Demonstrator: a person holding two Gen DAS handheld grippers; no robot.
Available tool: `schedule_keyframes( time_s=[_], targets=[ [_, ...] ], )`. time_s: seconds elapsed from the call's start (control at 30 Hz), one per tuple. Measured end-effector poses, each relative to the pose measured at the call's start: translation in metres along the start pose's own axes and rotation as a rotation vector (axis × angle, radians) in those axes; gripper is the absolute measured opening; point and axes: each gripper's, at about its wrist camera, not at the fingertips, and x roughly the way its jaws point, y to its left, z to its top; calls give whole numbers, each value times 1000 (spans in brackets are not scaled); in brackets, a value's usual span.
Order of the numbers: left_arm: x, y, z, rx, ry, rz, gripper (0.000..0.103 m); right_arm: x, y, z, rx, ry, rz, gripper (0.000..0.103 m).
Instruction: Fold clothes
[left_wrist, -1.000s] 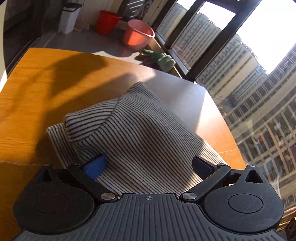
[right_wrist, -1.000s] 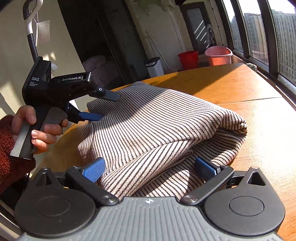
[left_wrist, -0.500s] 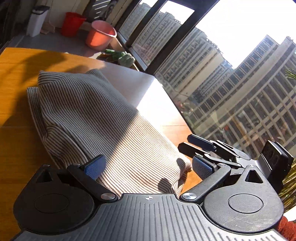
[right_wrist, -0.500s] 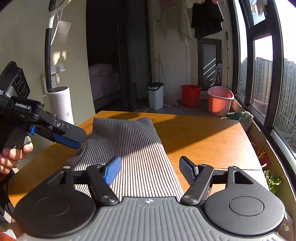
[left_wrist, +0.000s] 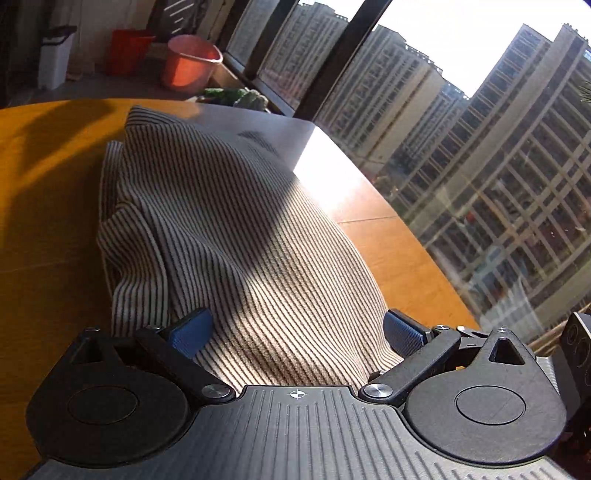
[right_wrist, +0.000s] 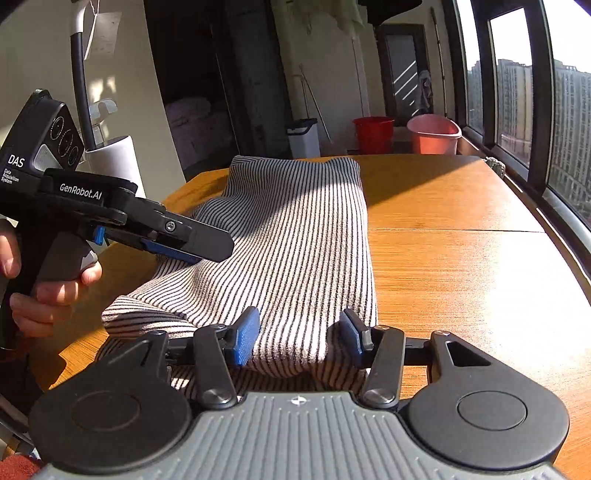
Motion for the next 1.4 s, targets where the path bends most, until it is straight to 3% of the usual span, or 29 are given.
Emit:
schedule_keyframes(
  time_s=[0.03,0.1,0.17,0.23,0.37,0.43,0.47,0.5,0.67,0.83,1.03,1.1,1.3,1.4],
  targets=[
    [1,-1,1,-5,1,2,102,-1,4,-2,-18,-2,-3,56],
    [-1,-4,0,-6,0,14,102,-2,5,-1,-37,9,-30,79],
    [-12,-9,-6,0,-12,40,102,-8,-3,6,-14,11,-33,87],
    [-26,-7,-12,18,-39,39,102,-16,-12,14,11,13,-34,87],
    [-31,-3,-28,17,-38,14,101,-29,3,23,-67,-45,-6,70],
    [-27,-1,-40,15,-8,36,95,-17,15,17,-112,11,25,69],
    [-25,-1,-45,23,-9,52,95,-6,20,10,-145,70,22,69],
    [-24,-2,-50,37,-13,64,95,-1,23,2,-165,82,19,75],
    [-28,-13,-56,89,-15,99,95,-4,34,-5,-276,97,-32,80],
    [-31,-14,-59,69,-18,98,96,-24,53,3,-430,9,-21,80],
    [-36,-11,-61,55,-22,90,96,-14,86,1,-546,-4,62,81],
    [-39,-8,-61,39,-27,81,96,-8,90,3,-529,10,87,81],
    [-55,14,-62,-93,-57,3,97,-8,47,55,-282,51,266,81],
    [-68,25,-52,-160,-118,-34,96,9,45,73,-368,44,227,81]
  ],
)
